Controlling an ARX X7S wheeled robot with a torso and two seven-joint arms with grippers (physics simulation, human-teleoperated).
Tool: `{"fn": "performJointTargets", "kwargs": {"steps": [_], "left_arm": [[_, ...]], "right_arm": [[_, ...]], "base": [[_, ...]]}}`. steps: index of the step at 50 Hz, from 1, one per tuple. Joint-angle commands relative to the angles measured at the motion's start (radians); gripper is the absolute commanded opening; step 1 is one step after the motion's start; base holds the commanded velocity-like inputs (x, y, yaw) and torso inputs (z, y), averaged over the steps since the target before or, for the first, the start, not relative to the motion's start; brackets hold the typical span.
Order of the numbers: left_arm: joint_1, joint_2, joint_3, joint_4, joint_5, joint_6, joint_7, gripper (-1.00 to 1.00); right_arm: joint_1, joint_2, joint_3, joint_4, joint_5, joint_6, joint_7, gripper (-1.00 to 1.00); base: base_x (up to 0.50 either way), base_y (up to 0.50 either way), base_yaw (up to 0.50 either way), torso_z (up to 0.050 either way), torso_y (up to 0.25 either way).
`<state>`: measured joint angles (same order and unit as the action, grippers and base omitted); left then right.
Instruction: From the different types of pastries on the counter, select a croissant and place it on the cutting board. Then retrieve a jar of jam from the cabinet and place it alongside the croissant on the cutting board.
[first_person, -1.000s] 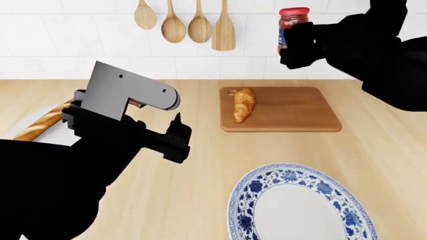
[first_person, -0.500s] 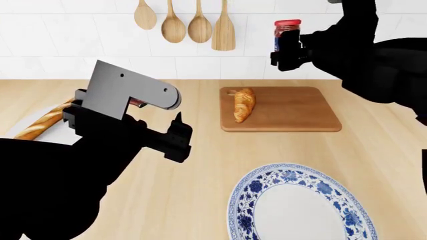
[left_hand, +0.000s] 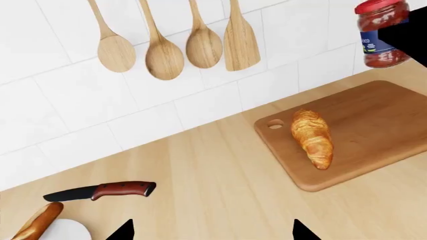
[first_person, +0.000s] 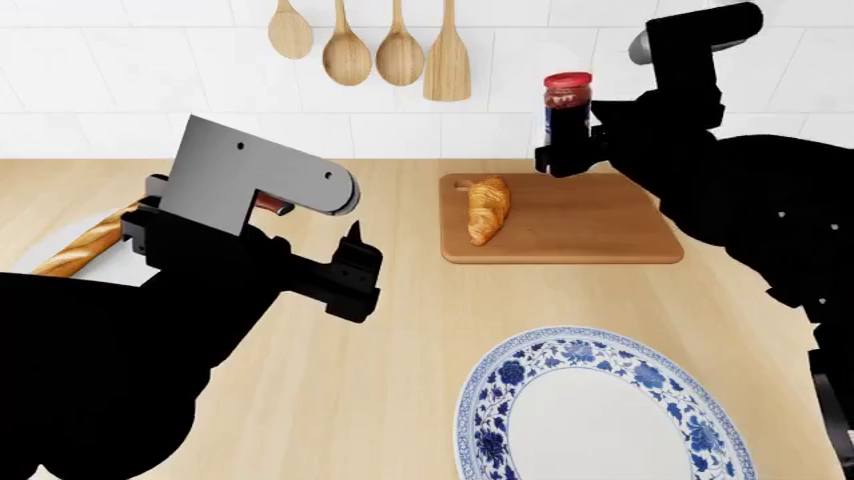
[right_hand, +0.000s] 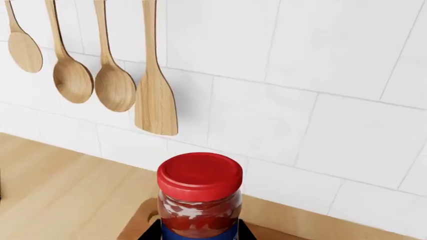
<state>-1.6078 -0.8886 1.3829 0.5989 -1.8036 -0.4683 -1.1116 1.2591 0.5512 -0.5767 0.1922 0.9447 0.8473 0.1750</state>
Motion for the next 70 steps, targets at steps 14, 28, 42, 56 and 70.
{"fn": "performJointTargets", "kwargs": {"steps": [14,28,42,56,70], "left_arm": [[0.011,0.025,0.006,-0.01,0.017,-0.007,-0.002,1.0],[0.011,0.019,0.003,-0.005,0.016,-0.01,-0.003,1.0],[0.009,0.013,-0.006,-0.002,0.005,-0.008,-0.002,1.0],[0.016,0.009,-0.011,-0.001,0.006,-0.001,-0.001,1.0],[0.024,0.007,-0.014,-0.001,0.012,0.003,0.003,1.0]], "right_arm": [[-0.059,-0.022,-0.07,0.118,-0.125,-0.122,-0.091,-1.0],[-0.084,-0.011,-0.087,0.137,-0.15,-0.135,-0.084,-1.0],[-0.098,-0.011,-0.07,0.169,-0.134,-0.12,-0.062,-1.0],[-0.105,-0.02,-0.07,0.2,-0.133,-0.125,-0.069,-1.0],[-0.12,-0.016,-0.067,0.205,-0.125,-0.125,-0.072,-1.0]], "base": [[0.0,0.0,0.0,0.0,0.001],[0.0,0.0,0.0,0.0,0.0],[0.0,0.0,0.0,0.0,0.001],[0.0,0.0,0.0,0.0,0.001],[0.0,0.0,0.0,0.001,0.0]]}}
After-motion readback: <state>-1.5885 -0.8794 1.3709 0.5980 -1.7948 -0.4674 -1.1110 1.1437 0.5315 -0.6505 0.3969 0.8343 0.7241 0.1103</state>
